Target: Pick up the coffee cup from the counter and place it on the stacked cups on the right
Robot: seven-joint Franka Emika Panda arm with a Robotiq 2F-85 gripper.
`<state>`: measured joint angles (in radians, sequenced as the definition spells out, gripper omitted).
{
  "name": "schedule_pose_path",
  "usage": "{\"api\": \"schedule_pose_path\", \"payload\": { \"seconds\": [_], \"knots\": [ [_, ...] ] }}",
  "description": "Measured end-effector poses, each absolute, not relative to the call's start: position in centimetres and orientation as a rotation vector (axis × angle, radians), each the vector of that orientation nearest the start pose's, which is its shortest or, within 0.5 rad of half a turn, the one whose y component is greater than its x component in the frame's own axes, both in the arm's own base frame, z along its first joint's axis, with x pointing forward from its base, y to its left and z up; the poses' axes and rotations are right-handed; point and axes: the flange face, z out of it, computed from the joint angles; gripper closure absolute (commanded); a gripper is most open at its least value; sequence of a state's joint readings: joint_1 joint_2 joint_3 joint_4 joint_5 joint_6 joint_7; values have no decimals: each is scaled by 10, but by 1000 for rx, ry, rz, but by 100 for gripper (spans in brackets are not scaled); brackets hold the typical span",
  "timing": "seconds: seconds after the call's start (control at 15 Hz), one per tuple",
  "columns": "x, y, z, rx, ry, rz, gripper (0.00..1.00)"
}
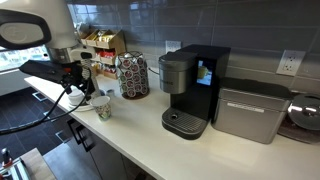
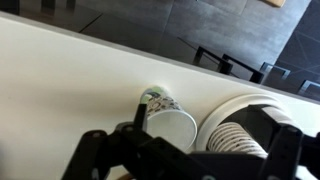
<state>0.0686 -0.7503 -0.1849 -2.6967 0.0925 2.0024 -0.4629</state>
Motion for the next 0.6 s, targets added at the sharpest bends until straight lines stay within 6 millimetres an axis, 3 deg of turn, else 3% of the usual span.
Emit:
{"api": "schedule_pose_path", "payload": {
  "seconds": [0.2,0.6],
  "knots": [
    [338,-1,435,-2944,-584,-208,0],
    [340,4,433,-2947,-603,-201,0]
  ]
}}
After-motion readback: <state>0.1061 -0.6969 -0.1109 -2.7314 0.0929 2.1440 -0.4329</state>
